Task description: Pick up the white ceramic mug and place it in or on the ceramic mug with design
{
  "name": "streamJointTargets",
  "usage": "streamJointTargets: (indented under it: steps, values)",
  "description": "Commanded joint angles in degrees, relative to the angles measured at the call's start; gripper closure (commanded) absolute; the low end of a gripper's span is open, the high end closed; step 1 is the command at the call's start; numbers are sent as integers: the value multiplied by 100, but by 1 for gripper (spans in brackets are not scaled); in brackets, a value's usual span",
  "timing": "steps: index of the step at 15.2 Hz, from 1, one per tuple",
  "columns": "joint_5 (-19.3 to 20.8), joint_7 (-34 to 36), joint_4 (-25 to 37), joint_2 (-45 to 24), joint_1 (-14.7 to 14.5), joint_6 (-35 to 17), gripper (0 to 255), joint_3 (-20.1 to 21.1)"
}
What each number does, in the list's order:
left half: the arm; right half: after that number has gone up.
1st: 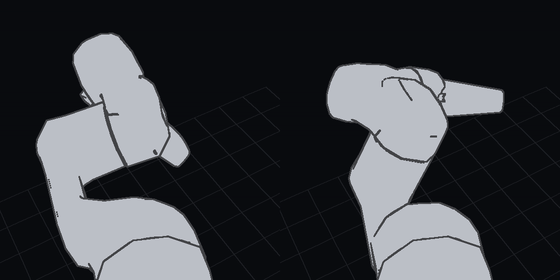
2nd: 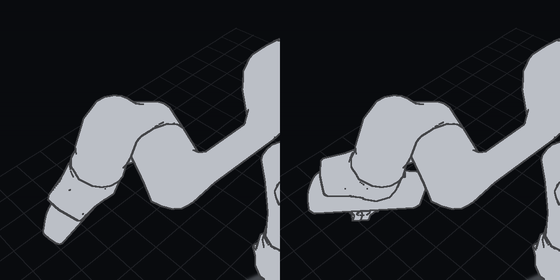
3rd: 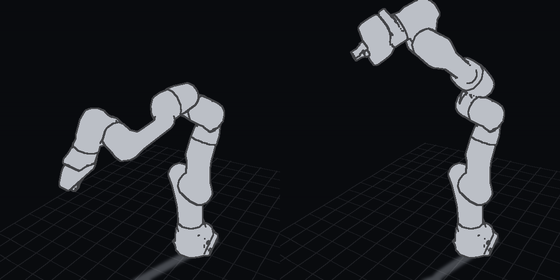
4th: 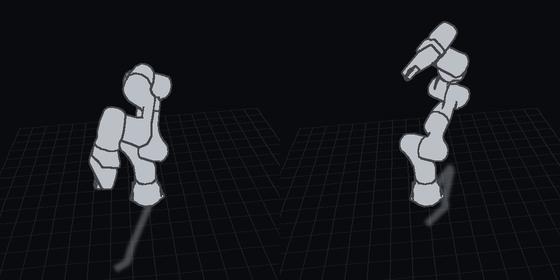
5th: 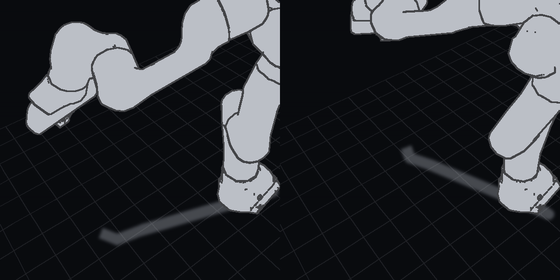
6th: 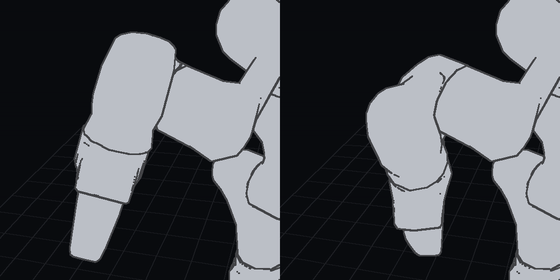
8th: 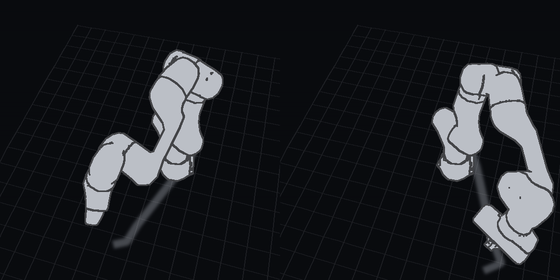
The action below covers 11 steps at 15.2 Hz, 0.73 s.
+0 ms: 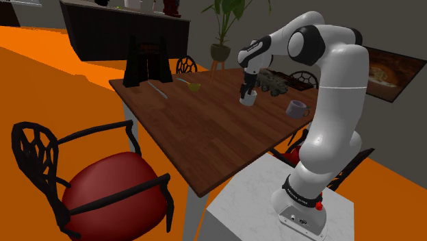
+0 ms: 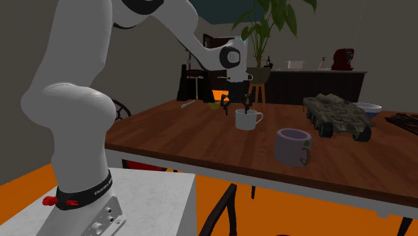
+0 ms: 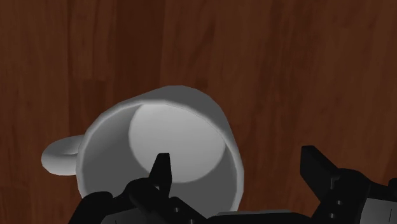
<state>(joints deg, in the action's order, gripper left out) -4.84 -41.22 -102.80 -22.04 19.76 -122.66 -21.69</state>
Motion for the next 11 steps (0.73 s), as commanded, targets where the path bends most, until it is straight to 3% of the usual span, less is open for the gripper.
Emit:
streamJointTargets:
  steps: [1, 11]
  values:
    - [0, 0, 0, 0, 0, 0, 255, 0]
    - [15, 7, 30, 35, -5, 63, 255, -7]
